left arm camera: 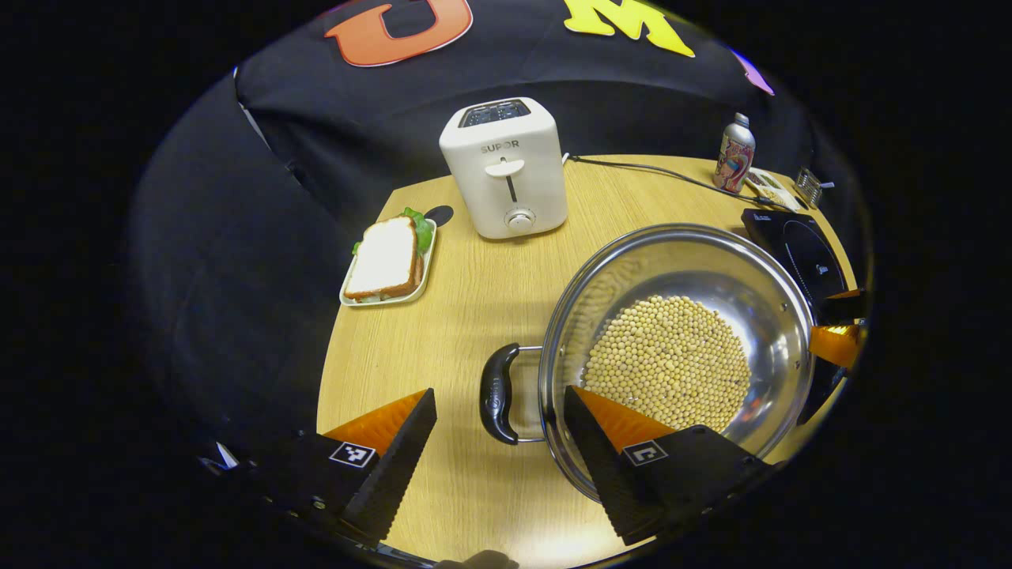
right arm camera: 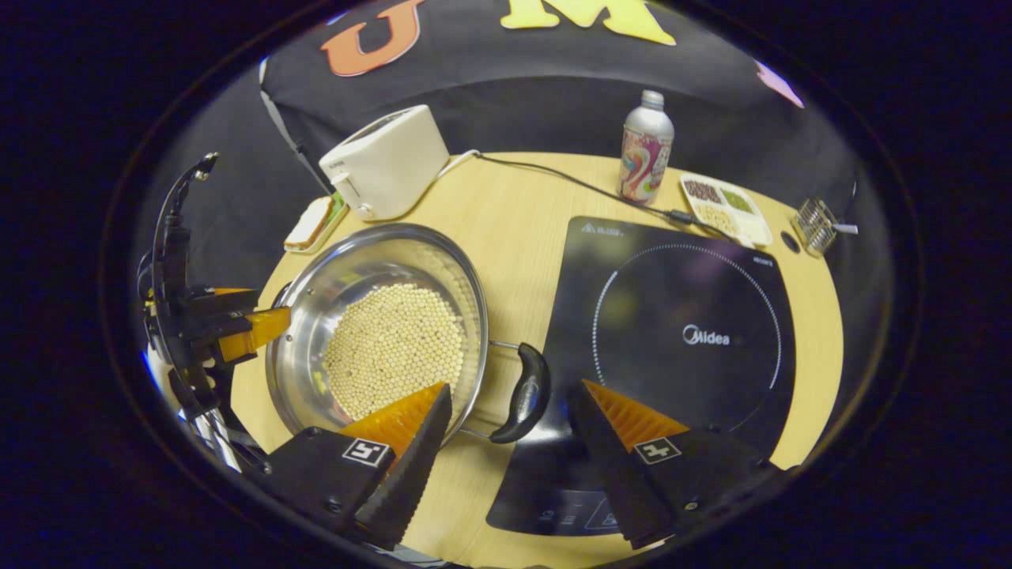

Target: First push the handle of the pot to place it horizontally, then grasp the pot with both hands and set it on the induction cooktop.

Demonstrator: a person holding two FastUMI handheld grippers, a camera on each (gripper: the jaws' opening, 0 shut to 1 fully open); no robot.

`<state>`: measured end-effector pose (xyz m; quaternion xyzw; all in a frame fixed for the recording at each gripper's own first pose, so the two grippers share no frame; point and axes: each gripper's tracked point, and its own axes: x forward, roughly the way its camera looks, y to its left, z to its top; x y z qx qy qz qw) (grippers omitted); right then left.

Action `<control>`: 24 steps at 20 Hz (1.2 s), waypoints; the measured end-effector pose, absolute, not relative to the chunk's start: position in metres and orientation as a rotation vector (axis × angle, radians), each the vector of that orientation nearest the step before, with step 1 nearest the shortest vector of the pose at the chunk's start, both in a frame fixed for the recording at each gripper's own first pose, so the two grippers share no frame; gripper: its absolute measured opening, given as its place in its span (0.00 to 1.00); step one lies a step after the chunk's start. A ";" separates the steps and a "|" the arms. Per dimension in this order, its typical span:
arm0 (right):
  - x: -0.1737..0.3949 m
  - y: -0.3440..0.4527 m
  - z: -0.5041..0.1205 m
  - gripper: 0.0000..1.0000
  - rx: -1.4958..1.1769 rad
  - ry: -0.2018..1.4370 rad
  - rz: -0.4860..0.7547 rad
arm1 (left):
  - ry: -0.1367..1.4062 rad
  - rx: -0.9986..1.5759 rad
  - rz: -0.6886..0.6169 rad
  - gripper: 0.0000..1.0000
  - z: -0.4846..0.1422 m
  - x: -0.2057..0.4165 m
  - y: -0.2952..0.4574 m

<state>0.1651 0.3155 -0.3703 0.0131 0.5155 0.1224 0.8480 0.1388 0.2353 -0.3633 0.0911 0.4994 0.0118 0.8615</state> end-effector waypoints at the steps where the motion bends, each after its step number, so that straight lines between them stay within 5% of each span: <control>1: 0.164 0.315 -0.376 0.97 0.038 1.110 0.235 | 1.071 0.184 0.008 0.97 -0.368 0.138 0.235; 6: 0.172 0.313 -0.380 0.97 0.024 1.118 0.173 | 1.134 0.139 -0.066 1.00 -0.381 0.146 0.231; 14: 0.184 0.314 -0.382 0.88 -0.025 1.145 0.125 | 1.217 0.110 -0.136 0.73 -0.399 0.154 0.217; 17: 0.186 0.316 -0.381 0.80 -0.025 1.146 0.112 | 1.223 0.078 -0.155 0.73 -0.395 0.156 0.210; 18: 0.187 0.317 -0.381 0.76 -0.014 1.144 0.107 | 1.227 0.065 -0.163 0.62 -0.396 0.154 0.208; 19: 0.188 0.317 -0.381 0.69 0.001 1.147 0.101 | 1.231 0.056 -0.168 0.71 -0.397 0.151 0.208; 24: 0.187 0.317 -0.380 0.62 -0.003 1.146 0.115 | 1.228 0.012 -0.160 0.68 -0.399 0.152 0.205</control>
